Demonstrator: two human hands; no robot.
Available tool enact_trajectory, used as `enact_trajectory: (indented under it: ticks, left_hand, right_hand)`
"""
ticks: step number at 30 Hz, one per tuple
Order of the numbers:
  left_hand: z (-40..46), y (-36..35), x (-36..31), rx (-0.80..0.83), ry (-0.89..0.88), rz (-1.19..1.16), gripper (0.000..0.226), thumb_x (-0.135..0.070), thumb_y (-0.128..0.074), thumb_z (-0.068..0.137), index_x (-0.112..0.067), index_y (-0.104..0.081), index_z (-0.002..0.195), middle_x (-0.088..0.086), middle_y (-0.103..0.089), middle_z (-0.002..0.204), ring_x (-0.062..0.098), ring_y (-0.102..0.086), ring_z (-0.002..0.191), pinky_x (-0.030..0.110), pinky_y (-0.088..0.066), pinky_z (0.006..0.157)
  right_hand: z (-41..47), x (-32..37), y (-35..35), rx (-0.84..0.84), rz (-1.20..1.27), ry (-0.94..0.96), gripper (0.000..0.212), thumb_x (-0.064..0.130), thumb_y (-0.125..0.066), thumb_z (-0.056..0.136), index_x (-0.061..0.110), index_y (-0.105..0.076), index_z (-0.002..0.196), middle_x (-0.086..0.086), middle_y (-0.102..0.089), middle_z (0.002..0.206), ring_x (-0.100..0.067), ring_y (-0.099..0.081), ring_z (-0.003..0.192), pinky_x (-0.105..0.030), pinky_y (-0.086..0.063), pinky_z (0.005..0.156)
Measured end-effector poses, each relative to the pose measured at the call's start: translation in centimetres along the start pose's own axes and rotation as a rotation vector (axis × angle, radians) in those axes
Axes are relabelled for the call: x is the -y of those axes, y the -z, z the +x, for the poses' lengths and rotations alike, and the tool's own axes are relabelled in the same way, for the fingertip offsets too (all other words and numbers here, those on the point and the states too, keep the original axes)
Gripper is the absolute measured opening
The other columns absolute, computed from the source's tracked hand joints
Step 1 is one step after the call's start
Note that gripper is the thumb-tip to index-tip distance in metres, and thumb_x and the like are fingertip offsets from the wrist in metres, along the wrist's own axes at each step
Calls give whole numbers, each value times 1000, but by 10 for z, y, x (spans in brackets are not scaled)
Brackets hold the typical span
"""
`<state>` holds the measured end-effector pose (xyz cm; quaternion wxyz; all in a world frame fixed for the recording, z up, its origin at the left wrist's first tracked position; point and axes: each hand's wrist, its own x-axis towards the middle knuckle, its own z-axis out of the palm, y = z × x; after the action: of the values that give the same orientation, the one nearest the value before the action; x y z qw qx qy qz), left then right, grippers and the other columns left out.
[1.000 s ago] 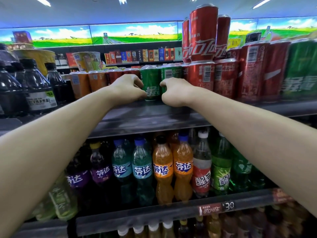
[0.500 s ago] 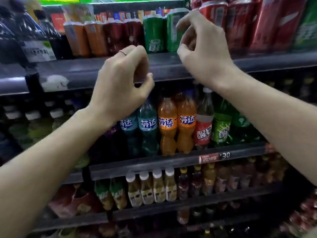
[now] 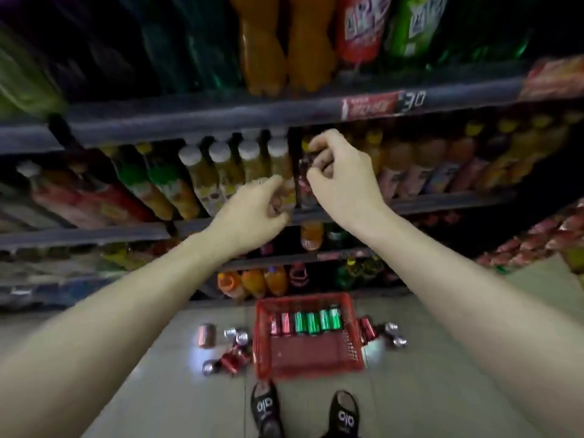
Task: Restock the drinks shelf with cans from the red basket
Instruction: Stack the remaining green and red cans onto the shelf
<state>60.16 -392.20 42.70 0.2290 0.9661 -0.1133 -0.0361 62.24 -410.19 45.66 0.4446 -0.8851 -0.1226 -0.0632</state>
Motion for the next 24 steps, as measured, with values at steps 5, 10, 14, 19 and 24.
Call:
enact_trajectory:
  ticks: [5,10,14,19,24]
  left_hand:
    - [-20,-102,11,140,302,-213,29,-22,-72,93,-14,-62,119,4,-69,104,22,-69,93,38,-57,88]
    - [-44,-191,33,300,508,-301,31,-24,-71,94,-14,-61,123,1,-68,105,23,-68,99,28,-50,84]
    - [-59,-265,55,414,657,-436,31,-22,-66,99,-16,-54,127,7,-69,114,24,-66,98,31,-52,76]
    - [-64,-384,109,471,694,-485,36,-25,-70,96,-24,-54,129,6,-72,111,25,-72,94,44,-61,87]
    - [-60,-520,178,539,679,-458,47,-19,-67,96,-13,-50,139,7,-69,112,32,-70,108,43,-58,93]
  right_hand:
    - [-55,-97,-38,157,12,-263,22,9,-59,95,17,-58,116,9,-59,80,-11,-60,75,-31,-52,75]
    - [-107,-183,-78,316,-9,-534,24,13,-60,96,16,-58,120,8,-63,82,-13,-61,75,-25,-44,61]
    - [-156,-253,-120,387,10,-784,27,14,-61,96,15,-57,123,4,-64,90,-10,-60,75,-24,-48,64]
    - [-213,-354,-198,458,70,-974,17,18,-62,95,17,-60,112,1,-70,97,-21,-68,87,-34,-54,77]
    - [-250,-471,-290,408,78,-1099,26,24,-68,93,19,-57,116,0,-68,101,-12,-63,77,-26,-48,65]
